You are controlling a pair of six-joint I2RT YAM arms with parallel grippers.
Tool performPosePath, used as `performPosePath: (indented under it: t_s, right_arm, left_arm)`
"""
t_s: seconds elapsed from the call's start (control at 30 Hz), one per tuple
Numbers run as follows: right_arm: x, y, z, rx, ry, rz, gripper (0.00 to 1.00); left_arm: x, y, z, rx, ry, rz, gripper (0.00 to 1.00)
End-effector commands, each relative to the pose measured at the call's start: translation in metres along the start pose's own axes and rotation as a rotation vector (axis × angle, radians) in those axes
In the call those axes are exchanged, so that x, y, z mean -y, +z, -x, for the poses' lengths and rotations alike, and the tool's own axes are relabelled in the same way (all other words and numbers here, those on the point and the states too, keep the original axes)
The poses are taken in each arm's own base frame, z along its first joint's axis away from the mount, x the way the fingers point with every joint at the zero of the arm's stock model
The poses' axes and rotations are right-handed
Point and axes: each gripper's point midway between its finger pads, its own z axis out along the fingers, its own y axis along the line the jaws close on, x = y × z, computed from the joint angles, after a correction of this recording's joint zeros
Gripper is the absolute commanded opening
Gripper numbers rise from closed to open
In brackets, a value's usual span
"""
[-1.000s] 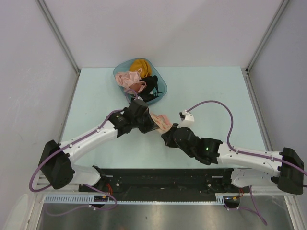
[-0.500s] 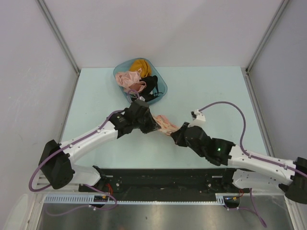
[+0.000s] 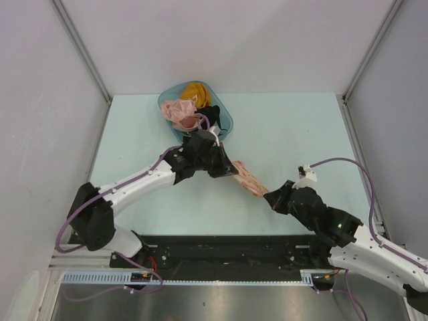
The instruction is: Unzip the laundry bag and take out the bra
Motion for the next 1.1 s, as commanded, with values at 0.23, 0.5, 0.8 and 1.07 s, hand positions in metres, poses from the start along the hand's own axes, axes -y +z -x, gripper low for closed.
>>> performPosePath:
  t_s: [0.23, 0.5, 0.8, 1.07]
  right_arm:
    - [-0.007, 0.001, -0.001, 0.035, 0.039, -0.009, 0.00]
    - [-0.014, 0.018, -0.011, 0.012, 0.033, -0.023, 0.00]
    - [-0.038, 0.041, -0.026, -0.031, 0.048, 0.031, 0.00]
    - [-0.044, 0.052, -0.038, -0.065, 0.047, 0.042, 0.00]
  left_arm:
    - [0.093, 0.025, 0.017, -0.091, 0.407, -0.302, 0.54]
    - [0.064, -0.018, 0.042, 0.028, 0.465, -0.127, 1.00]
    - [0.022, -0.064, 0.005, 0.063, 0.142, -0.127, 1.00]
    - [-0.011, -0.058, -0.038, -0.017, -0.079, -0.163, 1.00]
